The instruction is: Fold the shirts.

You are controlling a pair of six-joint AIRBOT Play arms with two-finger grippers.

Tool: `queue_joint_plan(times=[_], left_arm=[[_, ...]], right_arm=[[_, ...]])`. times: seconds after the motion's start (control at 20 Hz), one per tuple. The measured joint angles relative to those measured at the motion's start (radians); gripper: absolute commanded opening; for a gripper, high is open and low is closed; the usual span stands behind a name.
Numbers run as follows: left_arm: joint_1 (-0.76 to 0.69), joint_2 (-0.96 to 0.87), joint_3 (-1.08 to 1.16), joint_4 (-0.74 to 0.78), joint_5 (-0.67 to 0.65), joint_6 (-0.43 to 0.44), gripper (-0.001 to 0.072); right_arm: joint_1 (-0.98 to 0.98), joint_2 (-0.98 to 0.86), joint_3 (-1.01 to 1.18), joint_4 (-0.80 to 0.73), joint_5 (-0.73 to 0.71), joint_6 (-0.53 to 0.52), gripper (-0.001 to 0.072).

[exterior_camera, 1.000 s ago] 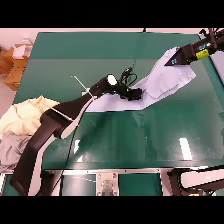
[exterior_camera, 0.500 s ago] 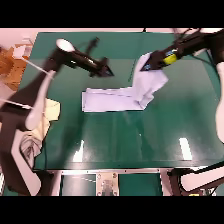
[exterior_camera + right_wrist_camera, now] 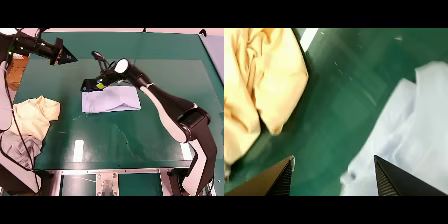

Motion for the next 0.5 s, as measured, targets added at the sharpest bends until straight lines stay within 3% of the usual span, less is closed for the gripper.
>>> queue_joint_plan(times=[0.15, 0.5], left_arm=[[0.012, 0.004, -0.001, 0.003, -0.005, 0.02, 0.0022], [0.02, 0.006, -0.001, 0.008, 0.004, 0.033, 0.0022]], right_arm=[[-0.056, 0.021, 0.04, -0.088, 0.075, 0.04, 0.0566], [-0.438, 0.112, -0.001, -0.26, 0.378, 0.131, 0.0567]])
